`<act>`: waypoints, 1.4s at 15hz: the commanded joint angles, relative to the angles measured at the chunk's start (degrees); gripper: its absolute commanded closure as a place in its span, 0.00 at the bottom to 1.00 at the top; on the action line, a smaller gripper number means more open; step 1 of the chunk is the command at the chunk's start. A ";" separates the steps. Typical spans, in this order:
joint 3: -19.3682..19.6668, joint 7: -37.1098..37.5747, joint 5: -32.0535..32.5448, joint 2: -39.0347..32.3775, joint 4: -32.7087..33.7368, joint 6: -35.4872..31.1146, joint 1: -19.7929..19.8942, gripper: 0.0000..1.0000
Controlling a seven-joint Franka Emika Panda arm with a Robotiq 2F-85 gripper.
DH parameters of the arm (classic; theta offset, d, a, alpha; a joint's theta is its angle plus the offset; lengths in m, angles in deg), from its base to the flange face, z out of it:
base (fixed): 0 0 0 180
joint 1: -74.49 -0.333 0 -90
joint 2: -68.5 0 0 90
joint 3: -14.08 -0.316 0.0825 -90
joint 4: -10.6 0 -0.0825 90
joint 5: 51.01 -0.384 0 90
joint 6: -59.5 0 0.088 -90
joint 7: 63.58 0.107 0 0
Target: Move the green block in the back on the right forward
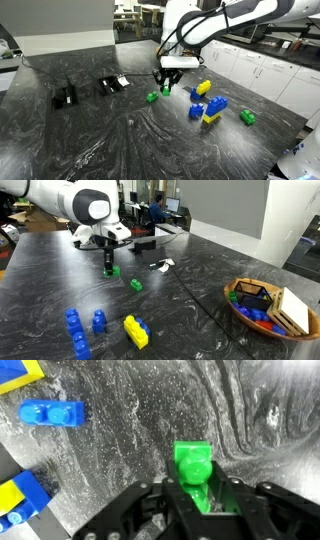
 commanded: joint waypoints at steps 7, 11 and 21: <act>-5.16 -26.78 -5.12 4.30 -12.36 -6.88 -1.88 0.90; -6.55 -40.81 -8.31 3.56 -14.64 -6.11 -1.68 0.90; -7.29 -65.60 -8.82 2.35 -16.14 -1.08 -0.82 0.71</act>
